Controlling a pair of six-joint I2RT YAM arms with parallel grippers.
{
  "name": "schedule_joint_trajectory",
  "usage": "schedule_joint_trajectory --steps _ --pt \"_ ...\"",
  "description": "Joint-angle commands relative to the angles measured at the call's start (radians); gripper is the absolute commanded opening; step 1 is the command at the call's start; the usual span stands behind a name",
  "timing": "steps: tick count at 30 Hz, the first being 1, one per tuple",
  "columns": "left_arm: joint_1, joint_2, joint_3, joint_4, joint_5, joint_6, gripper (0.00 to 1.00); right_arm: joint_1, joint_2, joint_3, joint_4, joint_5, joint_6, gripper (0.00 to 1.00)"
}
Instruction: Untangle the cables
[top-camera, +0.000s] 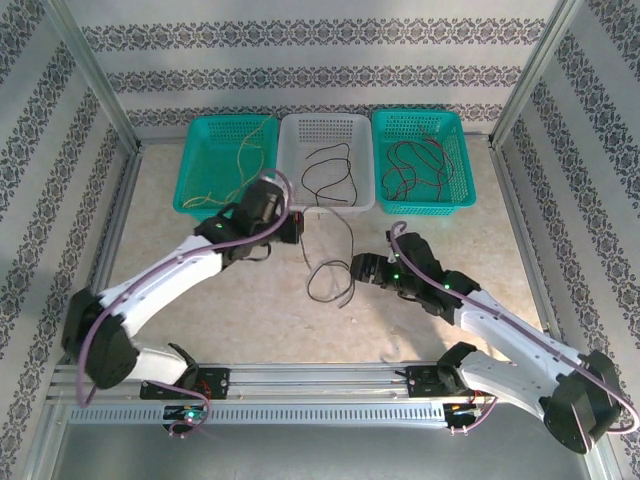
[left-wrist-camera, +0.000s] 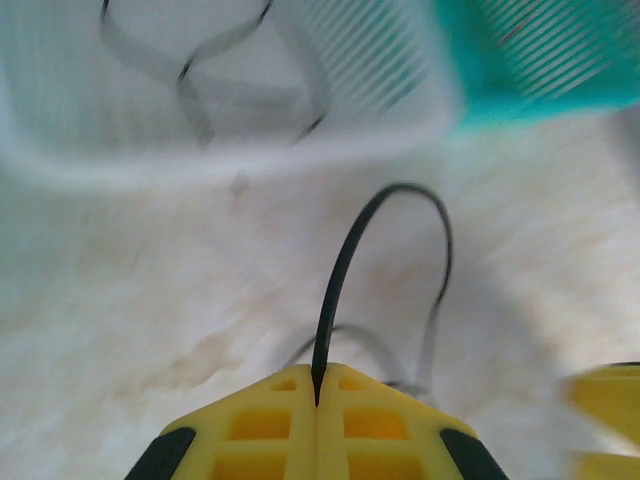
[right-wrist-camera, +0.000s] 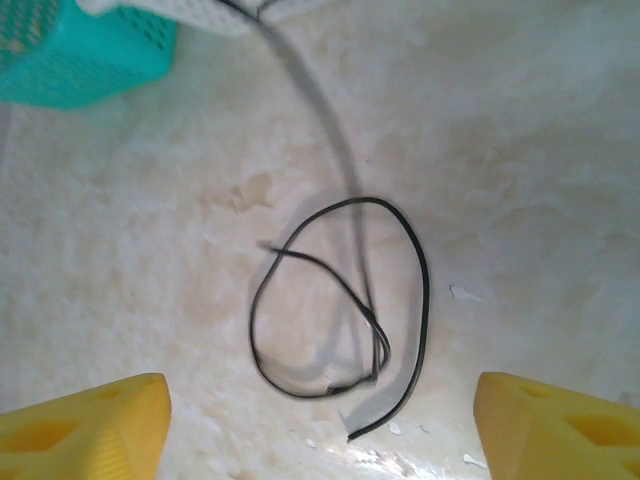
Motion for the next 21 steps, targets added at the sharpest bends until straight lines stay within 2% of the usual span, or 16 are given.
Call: schedule_joint_trajectory --steps 1,10,15,17,21 --pt "-0.015 -0.069 0.107 0.009 0.077 0.005 0.00 -0.033 -0.034 -0.016 0.067 -0.040 0.020 0.83" --pt "-0.029 -0.104 0.329 -0.050 0.137 0.021 0.00 -0.034 0.062 0.067 0.171 -0.078 0.012 0.88" --pt "-0.028 -0.098 0.416 -0.033 0.149 -0.003 0.00 -0.026 0.071 0.062 0.266 -0.047 -0.010 0.90" --pt "-0.028 -0.087 0.454 -0.009 0.159 -0.022 0.00 -0.020 0.096 0.054 0.332 -0.071 -0.017 0.90" --pt "-0.027 -0.059 0.529 0.021 0.162 -0.053 0.00 0.088 0.125 0.041 0.430 0.042 -0.063 0.91"
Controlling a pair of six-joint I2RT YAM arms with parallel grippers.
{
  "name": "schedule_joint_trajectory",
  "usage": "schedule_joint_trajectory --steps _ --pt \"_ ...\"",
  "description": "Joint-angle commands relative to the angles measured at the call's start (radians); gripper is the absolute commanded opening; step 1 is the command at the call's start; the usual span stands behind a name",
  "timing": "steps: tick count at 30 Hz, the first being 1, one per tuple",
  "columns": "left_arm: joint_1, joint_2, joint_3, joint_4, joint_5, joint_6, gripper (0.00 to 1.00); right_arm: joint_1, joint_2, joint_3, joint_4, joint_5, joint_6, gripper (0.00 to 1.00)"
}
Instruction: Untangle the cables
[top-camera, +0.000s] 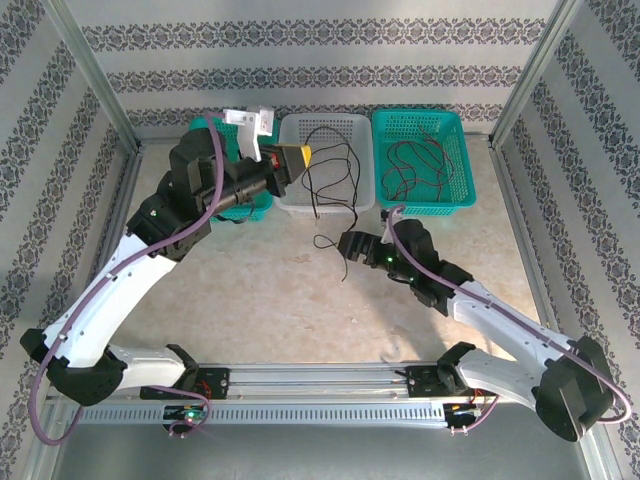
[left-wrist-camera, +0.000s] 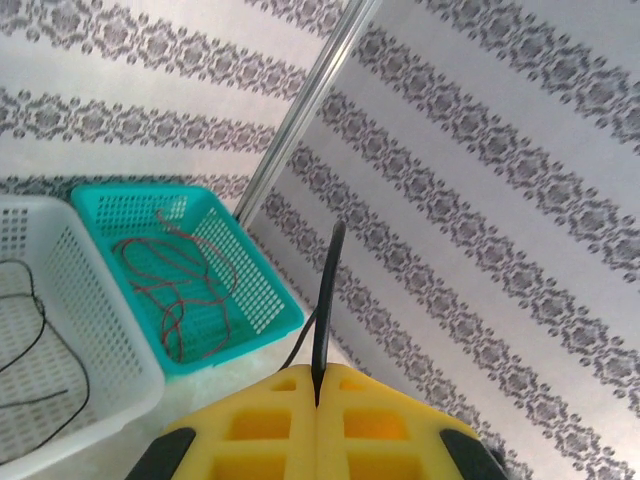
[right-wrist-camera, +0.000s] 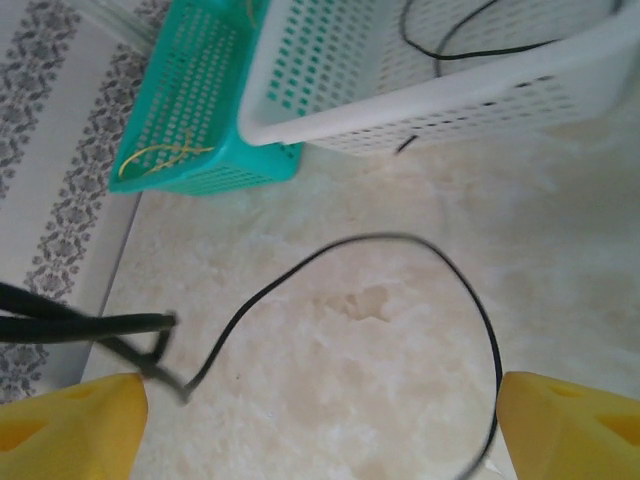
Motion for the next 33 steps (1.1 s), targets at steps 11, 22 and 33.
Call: schedule_joint_trajectory --steps 11,22,33 --pt "-0.009 0.061 0.197 0.054 0.031 -0.075 0.00 0.176 0.080 -0.043 0.484 0.382 -0.052 0.88" --pt "-0.008 0.167 0.414 -0.039 0.033 -0.041 0.00 0.172 0.152 -0.043 0.538 0.374 -0.038 0.54" --pt "-0.009 0.188 0.446 -0.029 0.037 -0.084 0.00 0.275 0.019 -0.052 0.567 0.512 -0.164 0.83"
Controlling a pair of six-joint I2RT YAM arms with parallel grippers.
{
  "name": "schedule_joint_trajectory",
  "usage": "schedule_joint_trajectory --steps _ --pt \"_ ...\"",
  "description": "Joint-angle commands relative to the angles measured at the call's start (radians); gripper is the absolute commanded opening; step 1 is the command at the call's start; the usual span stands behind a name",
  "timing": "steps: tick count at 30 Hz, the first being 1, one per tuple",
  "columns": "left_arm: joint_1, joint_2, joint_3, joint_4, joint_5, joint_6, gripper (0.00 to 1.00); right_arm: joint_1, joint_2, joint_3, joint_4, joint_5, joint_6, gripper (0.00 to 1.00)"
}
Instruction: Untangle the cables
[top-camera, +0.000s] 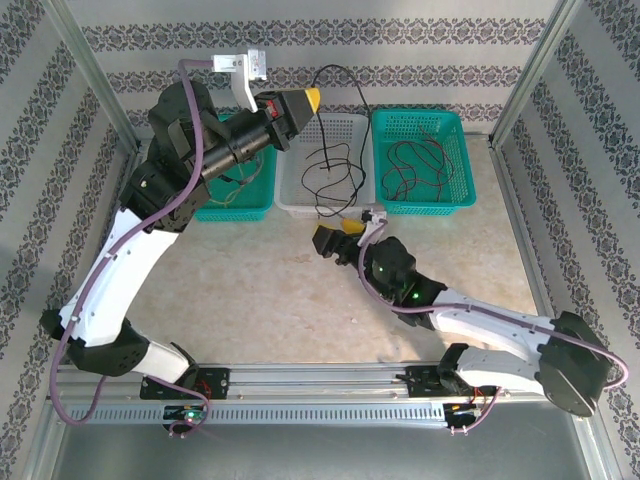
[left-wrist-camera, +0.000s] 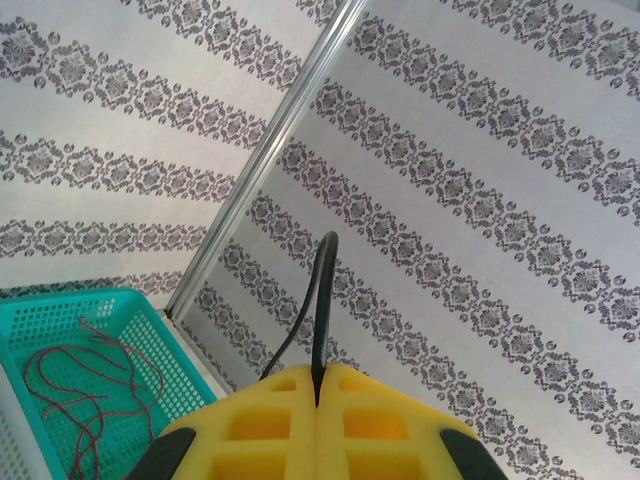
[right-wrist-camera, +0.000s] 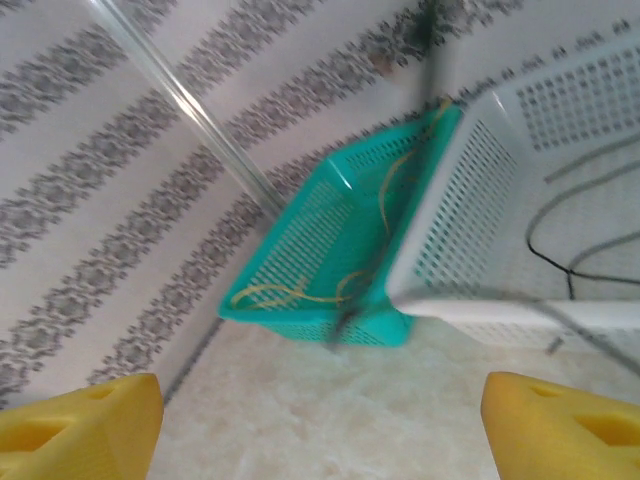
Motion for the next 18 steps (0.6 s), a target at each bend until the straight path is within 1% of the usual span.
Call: schedule_joint_trajectory --steps 1,3,4,5,8,10,11,13,15,18 --pt "-0.009 -0.001 0.043 0.003 0.021 -0.025 0.00 0.007 -0.022 -0.008 0.067 0.114 -0.045 0.82" --pt "-0.009 0.000 0.046 0.009 0.027 -0.035 0.00 0.004 -0.009 0.000 0.087 0.129 -0.051 0.77" --pt "-0.009 0.001 0.048 0.011 0.029 -0.037 0.00 -0.003 0.004 0.012 0.085 0.125 -0.051 0.66" --pt "-0.009 0.001 0.051 0.011 0.026 -0.036 0.00 -0.009 0.017 0.022 0.086 0.116 -0.048 0.49" --pt "-0.009 0.013 0.087 -0.011 0.013 -0.026 0.00 -0.029 0.054 0.029 0.070 0.109 -0.016 0.24" --pt "-0.009 0.032 0.128 -0.029 0.019 -0.018 0.00 -0.053 0.074 0.008 0.072 0.101 0.032 0.06" --pt "-0.009 0.040 0.145 -0.035 0.020 -0.017 0.00 -0.067 0.084 -0.005 0.078 0.094 0.058 0.00" --pt "-0.008 0.054 0.177 -0.051 0.011 -0.007 0.00 -0.083 0.091 -0.034 0.085 0.088 0.086 0.00" --pt "-0.007 0.078 0.231 -0.094 -0.030 0.021 0.00 -0.093 0.101 -0.052 0.060 0.076 0.099 0.00" --pt "0.011 0.154 0.372 -0.171 -0.092 0.067 0.00 -0.103 0.139 -0.099 0.026 0.031 0.135 0.00"
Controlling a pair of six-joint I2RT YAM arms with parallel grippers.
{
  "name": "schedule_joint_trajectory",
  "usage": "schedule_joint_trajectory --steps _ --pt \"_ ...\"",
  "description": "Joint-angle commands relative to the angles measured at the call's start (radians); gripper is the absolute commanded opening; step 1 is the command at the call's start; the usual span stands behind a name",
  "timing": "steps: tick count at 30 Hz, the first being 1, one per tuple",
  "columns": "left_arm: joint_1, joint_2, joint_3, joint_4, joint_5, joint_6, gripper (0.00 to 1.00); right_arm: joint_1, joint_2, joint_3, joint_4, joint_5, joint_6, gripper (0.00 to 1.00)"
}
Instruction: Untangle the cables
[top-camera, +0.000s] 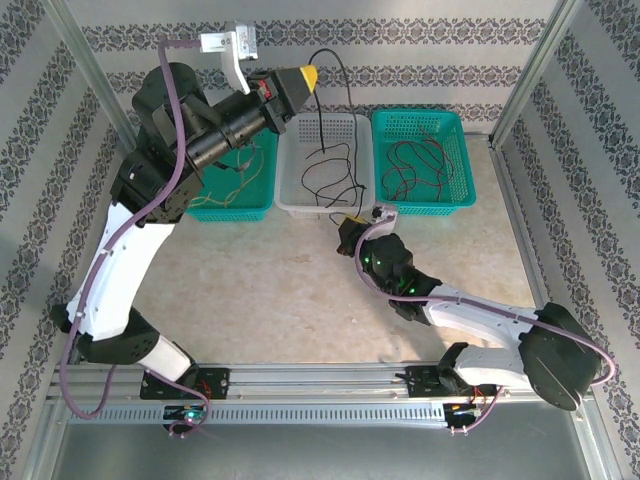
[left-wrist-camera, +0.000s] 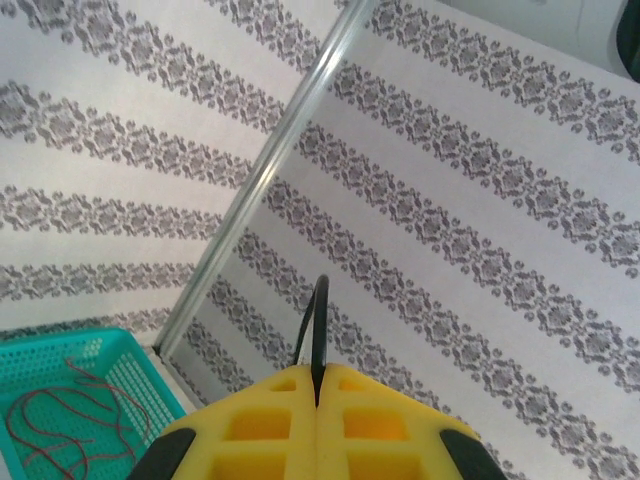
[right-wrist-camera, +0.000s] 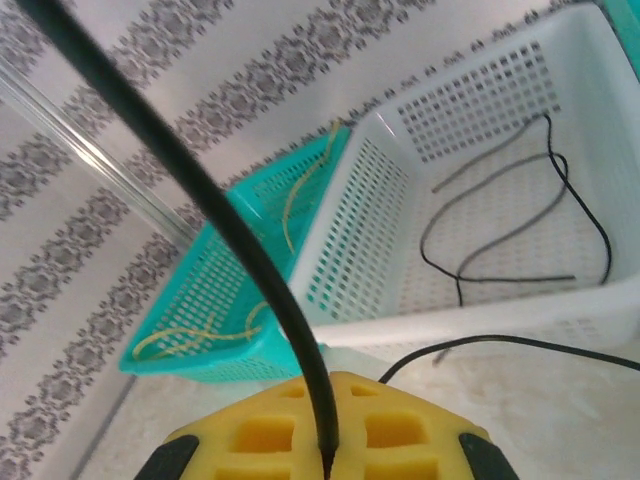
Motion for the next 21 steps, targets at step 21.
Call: schedule_joint_trajectory --steps 21 --pt "0.203 0.448 -0.224 0.286 -0.052 0.062 0.00 0.055 -0.779 0.064 -1.041 0.058 0.059 0.00"
